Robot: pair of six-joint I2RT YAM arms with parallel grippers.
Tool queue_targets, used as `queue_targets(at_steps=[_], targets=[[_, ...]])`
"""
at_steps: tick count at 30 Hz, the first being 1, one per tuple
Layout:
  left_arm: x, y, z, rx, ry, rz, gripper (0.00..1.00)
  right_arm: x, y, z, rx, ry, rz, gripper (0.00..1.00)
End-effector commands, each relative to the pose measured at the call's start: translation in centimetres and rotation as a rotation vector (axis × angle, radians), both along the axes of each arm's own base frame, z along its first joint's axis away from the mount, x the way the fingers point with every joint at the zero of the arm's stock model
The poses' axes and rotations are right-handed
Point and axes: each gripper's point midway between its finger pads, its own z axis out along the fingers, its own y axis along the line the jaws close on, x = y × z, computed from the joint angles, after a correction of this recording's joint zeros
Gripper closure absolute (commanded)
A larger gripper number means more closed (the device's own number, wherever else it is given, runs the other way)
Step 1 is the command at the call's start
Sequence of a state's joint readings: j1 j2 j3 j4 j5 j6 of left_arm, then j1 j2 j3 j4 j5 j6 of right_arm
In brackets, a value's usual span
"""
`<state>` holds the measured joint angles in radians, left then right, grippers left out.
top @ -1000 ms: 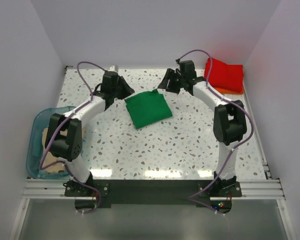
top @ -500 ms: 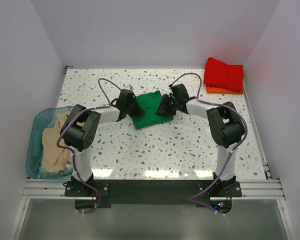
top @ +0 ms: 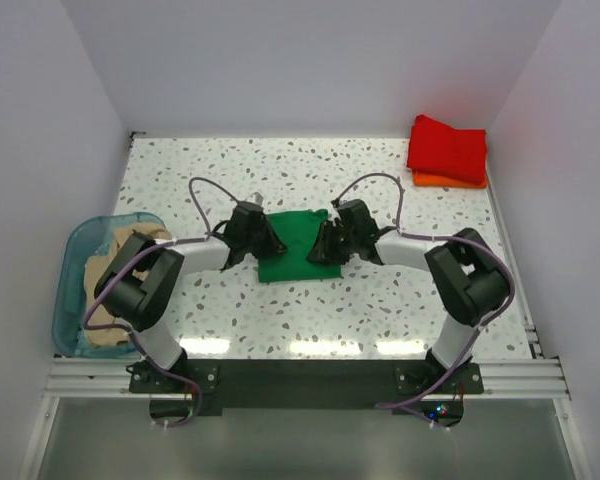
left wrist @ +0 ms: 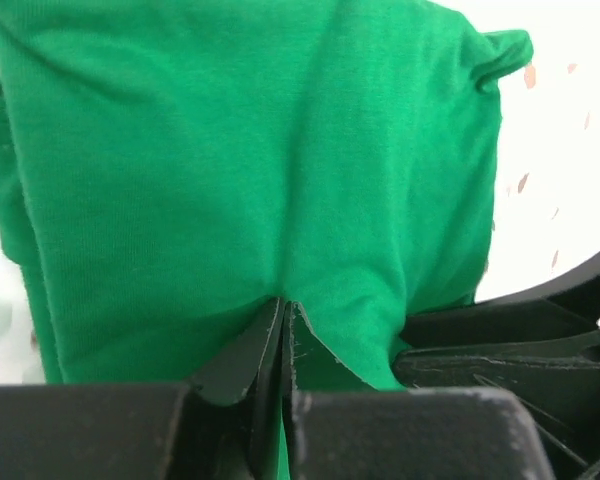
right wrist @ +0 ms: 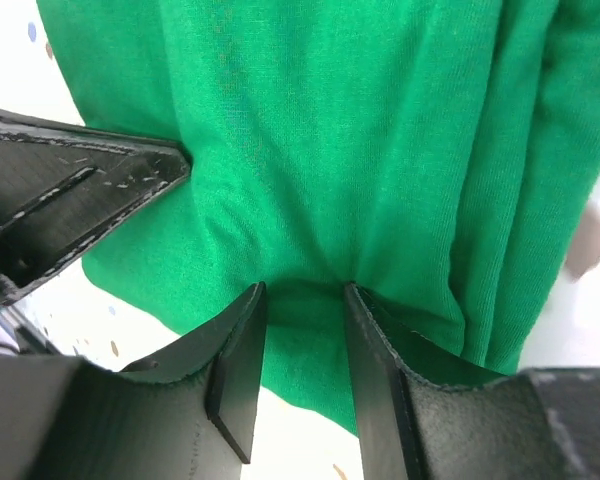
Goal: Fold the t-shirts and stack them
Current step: Fold the tshirt
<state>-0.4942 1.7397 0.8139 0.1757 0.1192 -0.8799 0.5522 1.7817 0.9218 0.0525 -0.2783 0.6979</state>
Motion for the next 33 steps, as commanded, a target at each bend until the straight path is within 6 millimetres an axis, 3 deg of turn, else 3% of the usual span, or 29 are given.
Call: queue_targets(at_steps=[1, 6, 11, 12, 13, 15, 20, 25, 28, 33], targets=[[-0.3, 0.2, 2.9, 0.007, -0.061, -0.008, 0.93, -1.5, -0.9, 0.6, -0.033, 0.016, 0.006, 0.57], [0.0, -0.5, 7.2, -0.038, -0.132, -0.042, 0.89, 0.6, -0.8, 5.1, 0.008, -0.051, -0.014, 0.54], [-1.6, -2.1, 8.1, -0.093, -0.136, -0.084, 0.96, 4.4, -0.8, 6.3, 0.08, -0.054, -0.052, 0.55], [-2.5, -2.7, 7.6, -0.094, -0.122, -0.106, 0.97, 5.3, -0.3, 7.1, 0.102, -0.067, -0.052, 0.56], [-2.9, -3.0, 7.3, -0.097, -0.115, -0.109, 0.98, 5.8, -0.1, 6.0, 0.098, -0.046, -0.056, 0.57], [-3.8, -3.7, 6.3, -0.096, -0.098, -0.129, 1.0, 7.1, 0.9, 6.3, 0.122, -0.054, -0.044, 0.59], [-5.2, -4.7, 3.0, -0.068, -0.04, -0.152, 1.0, 9.1, 1.8, 3.1, 0.128, 0.006, -0.042, 0.67], [-6.1, -4.4, -0.6, -0.023, 0.029, -0.151, 1.0, 10.9, -1.3, 0.4, 0.151, 0.08, -0.11, 0.72], [-6.9, -4.2, -2.4, 0.0, 0.069, -0.148, 1.0, 12.5, -2.3, 0.3, 0.234, 0.091, -0.131, 0.72], [-7.6, -4.0, -3.2, 0.01, 0.083, -0.148, 1.0, 13.9, -2.8, 1.9, 0.383, 0.114, -0.127, 0.71]])
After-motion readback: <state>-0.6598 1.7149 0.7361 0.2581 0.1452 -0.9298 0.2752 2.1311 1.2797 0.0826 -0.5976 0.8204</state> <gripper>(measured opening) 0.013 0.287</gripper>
